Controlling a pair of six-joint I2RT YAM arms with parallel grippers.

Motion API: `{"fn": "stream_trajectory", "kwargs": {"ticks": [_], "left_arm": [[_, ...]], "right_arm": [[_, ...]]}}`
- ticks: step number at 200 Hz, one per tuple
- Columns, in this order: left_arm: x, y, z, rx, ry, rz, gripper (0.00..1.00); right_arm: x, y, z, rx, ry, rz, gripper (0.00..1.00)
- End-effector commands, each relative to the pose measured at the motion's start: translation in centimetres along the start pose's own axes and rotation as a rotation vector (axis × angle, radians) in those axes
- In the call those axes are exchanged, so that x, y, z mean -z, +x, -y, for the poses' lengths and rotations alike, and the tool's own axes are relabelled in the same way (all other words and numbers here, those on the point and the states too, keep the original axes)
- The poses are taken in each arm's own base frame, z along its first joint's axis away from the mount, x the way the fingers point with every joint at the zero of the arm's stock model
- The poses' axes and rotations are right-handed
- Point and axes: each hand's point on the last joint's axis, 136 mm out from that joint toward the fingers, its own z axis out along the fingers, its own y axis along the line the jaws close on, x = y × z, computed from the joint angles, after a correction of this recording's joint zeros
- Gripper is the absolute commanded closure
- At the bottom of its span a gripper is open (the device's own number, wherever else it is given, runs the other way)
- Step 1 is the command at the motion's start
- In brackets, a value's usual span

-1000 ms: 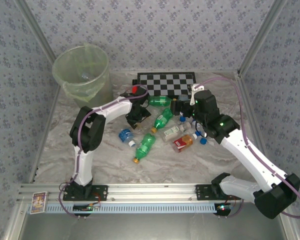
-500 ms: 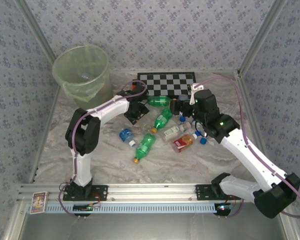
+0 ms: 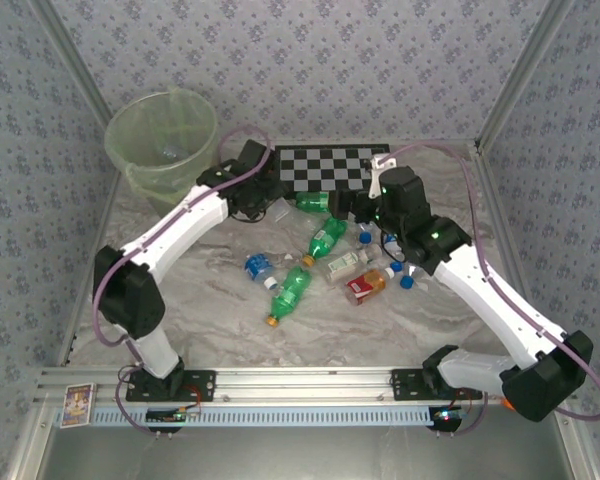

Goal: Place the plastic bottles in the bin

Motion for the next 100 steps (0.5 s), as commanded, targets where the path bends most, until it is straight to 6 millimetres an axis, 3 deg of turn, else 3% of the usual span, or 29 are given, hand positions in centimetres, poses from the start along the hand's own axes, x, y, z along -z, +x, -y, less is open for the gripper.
{"fn": "stream_trajectory", "kwargs": {"ticks": [1, 47, 100], "left_arm": [[5.1, -4.0, 1.1, -0.079, 0.038, 0.154, 0.39], [11.5, -9.1, 2.3, -0.138, 0.11, 0.328, 0.39], [15.5, -15.4, 0.6, -0.091, 0.104, 0.428, 0.4]], "right_arm": [[0.5, -3.1, -2.0, 0.021, -0.064, 0.076, 0.01], [0.2, -5.4, -4.4, 0.06, -0.118, 0.112, 0.01], [0.3, -6.5, -6.2, 0.106, -0.146, 0.136, 0.01]]}}
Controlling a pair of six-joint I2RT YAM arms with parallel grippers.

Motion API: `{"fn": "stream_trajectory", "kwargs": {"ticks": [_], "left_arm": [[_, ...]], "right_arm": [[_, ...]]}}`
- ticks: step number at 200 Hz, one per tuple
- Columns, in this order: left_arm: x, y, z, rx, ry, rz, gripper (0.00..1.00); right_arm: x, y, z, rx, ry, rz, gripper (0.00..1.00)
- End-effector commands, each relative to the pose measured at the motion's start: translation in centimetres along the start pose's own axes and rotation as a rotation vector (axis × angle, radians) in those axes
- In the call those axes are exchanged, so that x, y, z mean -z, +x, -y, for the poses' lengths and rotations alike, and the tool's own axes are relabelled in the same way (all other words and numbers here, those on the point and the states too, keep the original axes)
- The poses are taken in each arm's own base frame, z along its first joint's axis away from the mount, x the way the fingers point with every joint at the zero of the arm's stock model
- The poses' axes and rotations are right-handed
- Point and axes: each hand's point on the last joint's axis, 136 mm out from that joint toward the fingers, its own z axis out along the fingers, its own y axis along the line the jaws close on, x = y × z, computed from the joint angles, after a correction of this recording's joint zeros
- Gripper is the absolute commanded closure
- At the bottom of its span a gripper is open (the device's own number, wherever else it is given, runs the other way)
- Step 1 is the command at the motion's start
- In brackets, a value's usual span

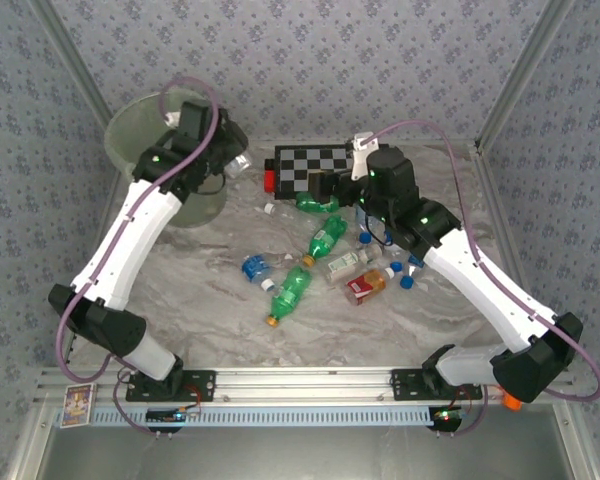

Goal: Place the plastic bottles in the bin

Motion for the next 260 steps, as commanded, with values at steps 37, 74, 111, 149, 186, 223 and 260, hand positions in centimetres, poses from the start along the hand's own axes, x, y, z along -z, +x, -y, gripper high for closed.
{"fn": "stream_trajectory", "kwargs": {"ticks": [37, 74, 111, 149, 186, 223, 260], "left_arm": [[1.8, -9.0, -3.9, 0.125, -0.008, 0.128, 0.4], [0.5, -12.9, -6.2, 0.335, 0.012, 0.191, 0.41], [-2.4, -14.4, -8.1, 0.511, 0.0, 0.207, 0.41], [-5.4, -15.5, -8.3, 0.628, 0.02, 0.226, 0.41], [-7.4, -16.3, -8.1, 0.658, 0.01, 0.224, 0.36], [-8.4, -16.3, -8.0, 0.661, 0.006, 0.203, 0.1], [-7.6, -16.0, -8.3, 0.648, -0.017, 0.202, 0.0]], "right_arm": [[0.2, -1.7, -1.1, 0.043, -0.02, 0.042, 0.01], [0.3, -1.8, -1.3, 0.044, -0.011, 0.048, 0.0], [0.7, -2.4, -1.4, 0.065, 0.006, 0.059, 0.01], [1.0, -2.4, -1.4, 0.073, 0.023, 0.063, 0.01], [1.2, -2.4, -1.0, 0.079, 0.05, 0.065, 0.01], [1.4, -2.3, -0.8, 0.081, 0.067, 0.068, 0.01], [1.2, -2.2, -0.8, 0.085, 0.065, 0.065, 0.0]]}}
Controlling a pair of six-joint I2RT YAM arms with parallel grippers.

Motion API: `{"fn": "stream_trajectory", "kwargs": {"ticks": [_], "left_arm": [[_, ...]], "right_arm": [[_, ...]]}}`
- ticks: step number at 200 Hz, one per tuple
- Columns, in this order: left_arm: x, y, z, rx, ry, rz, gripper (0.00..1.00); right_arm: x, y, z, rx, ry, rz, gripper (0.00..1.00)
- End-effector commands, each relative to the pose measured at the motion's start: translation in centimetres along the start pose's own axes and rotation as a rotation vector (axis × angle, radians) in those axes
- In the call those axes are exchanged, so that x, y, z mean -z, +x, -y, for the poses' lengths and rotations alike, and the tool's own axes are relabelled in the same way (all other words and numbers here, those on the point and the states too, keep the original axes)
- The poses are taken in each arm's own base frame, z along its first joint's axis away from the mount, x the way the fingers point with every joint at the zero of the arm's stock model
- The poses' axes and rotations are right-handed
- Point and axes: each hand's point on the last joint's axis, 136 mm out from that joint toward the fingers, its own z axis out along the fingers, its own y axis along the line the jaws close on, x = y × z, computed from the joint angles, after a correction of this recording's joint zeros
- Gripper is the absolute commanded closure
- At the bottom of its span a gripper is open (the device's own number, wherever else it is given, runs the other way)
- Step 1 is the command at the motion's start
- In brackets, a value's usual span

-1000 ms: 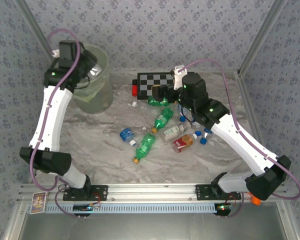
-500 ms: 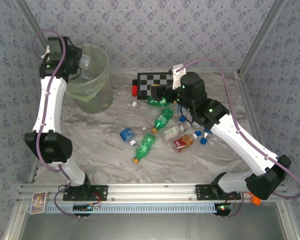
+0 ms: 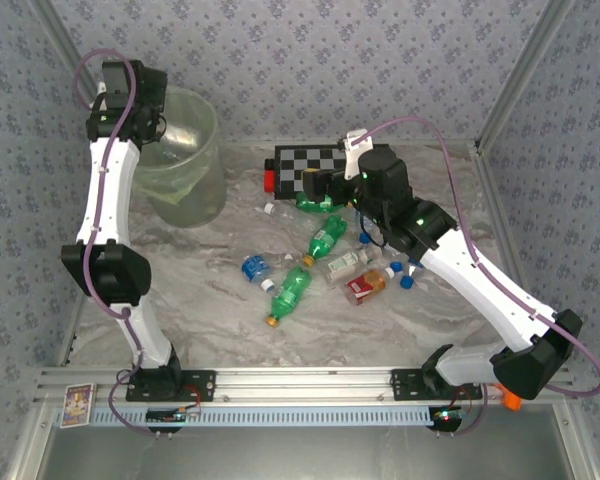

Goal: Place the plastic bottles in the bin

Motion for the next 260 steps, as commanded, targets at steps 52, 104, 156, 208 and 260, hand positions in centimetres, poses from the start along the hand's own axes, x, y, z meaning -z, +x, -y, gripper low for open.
{"fn": "stream_trajectory", "kwargs": {"ticks": [52, 104, 156, 208, 260], "left_arm": [[3.4, -1.1, 1.5, -0.066, 0.035, 0.008, 0.0], [5.5, 0.2, 1.2, -0.18, 0.04, -0.047, 0.0], [8.5, 4.1, -0.5, -0.383, -0.003, -0.119, 0.0], [10.8, 9.9, -5.2, -0.509, -0.056, -0.255, 0.0], [12.3, 18.6, -12.7, -0.66, -0.14, -0.426, 0.06]], "right_arm": [[0.4, -1.2, -0.5, 0.016, -0.014, 0.025, 0.01], [0.0, -1.0, -1.3, 0.016, -0.041, 0.016, 0.01], [-1.1, 0.3, -1.7, 0.016, -0.049, -0.033, 0.01], [-1.2, 2.6, -1.1, -0.015, -0.027, -0.092, 0.01], [-0.1, 5.2, -0.4, -0.017, -0.003, -0.15, 0.01]]}}
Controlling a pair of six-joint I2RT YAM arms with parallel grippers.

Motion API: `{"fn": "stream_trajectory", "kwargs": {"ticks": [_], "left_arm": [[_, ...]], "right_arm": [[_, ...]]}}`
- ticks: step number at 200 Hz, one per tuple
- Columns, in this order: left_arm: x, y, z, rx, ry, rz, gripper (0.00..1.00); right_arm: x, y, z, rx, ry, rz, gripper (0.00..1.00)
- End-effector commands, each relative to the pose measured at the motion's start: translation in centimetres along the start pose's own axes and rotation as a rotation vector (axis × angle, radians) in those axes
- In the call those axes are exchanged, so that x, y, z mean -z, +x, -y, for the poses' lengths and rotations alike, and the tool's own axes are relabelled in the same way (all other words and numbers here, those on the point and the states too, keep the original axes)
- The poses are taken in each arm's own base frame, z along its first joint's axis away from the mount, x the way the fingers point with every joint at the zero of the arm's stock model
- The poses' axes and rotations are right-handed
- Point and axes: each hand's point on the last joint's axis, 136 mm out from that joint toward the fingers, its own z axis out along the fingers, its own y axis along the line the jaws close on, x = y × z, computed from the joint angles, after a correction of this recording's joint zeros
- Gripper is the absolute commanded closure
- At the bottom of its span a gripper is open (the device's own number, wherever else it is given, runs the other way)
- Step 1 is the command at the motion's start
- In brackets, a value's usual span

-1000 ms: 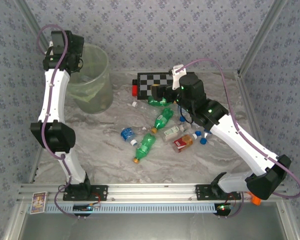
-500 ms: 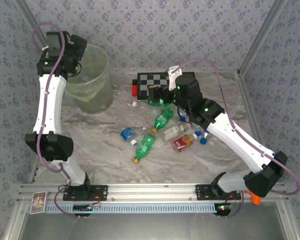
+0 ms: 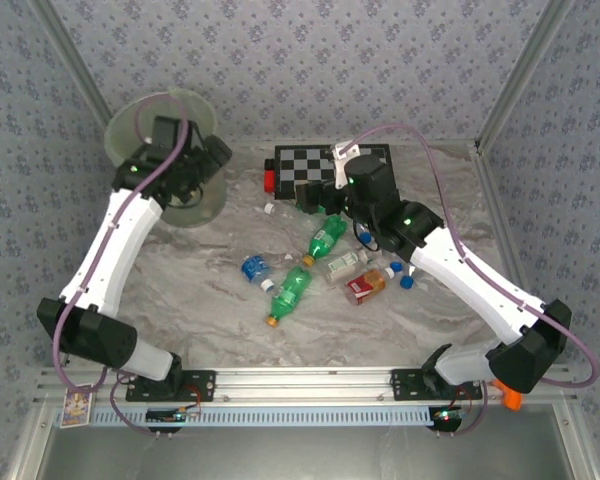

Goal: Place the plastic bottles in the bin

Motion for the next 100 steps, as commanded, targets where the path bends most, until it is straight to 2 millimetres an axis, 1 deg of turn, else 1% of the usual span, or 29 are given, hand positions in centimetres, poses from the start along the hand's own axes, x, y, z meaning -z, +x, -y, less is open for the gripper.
{"fn": "stream_trajectory", "kwargs": {"ticks": [1, 17, 35, 59, 67, 91, 100], "left_arm": [[-0.6, 4.0, -0.5, -0.094, -0.024, -0.057, 0.06], [-1.4, 7.4, -0.3, -0.204, -0.031, -0.117, 0.08], [-1.9, 10.4, -0.1, -0.363, -0.061, -0.15, 0.09], [-2.6, 14.7, 0.5, -0.553, -0.051, -0.221, 0.09], [-2.8, 16.1, 0.7, -0.619, -0.044, -0.248, 0.11], [-3.6, 19.8, 0.1, -0.766, -0.044, -0.332, 0.12], [-3.9, 20.9, -0.3, -0.807, -0.043, -0.362, 0.15]], "right_arm": [[1.3, 1.1, 0.5, -0.013, 0.018, -0.027, 0.01], [2.0, 1.5, 0.9, -0.004, 0.031, -0.036, 0.01], [2.8, 2.0, 1.5, -0.001, 0.05, -0.041, 0.01], [3.8, 2.7, 2.2, 0.003, 0.07, -0.048, 0.01], [4.2, 2.9, 2.5, 0.001, 0.077, -0.049, 0.01], [5.3, 3.1, 3.0, -0.009, 0.098, -0.042, 0.01], [5.8, 3.2, 3.3, -0.014, 0.106, -0.038, 0.01]]}}
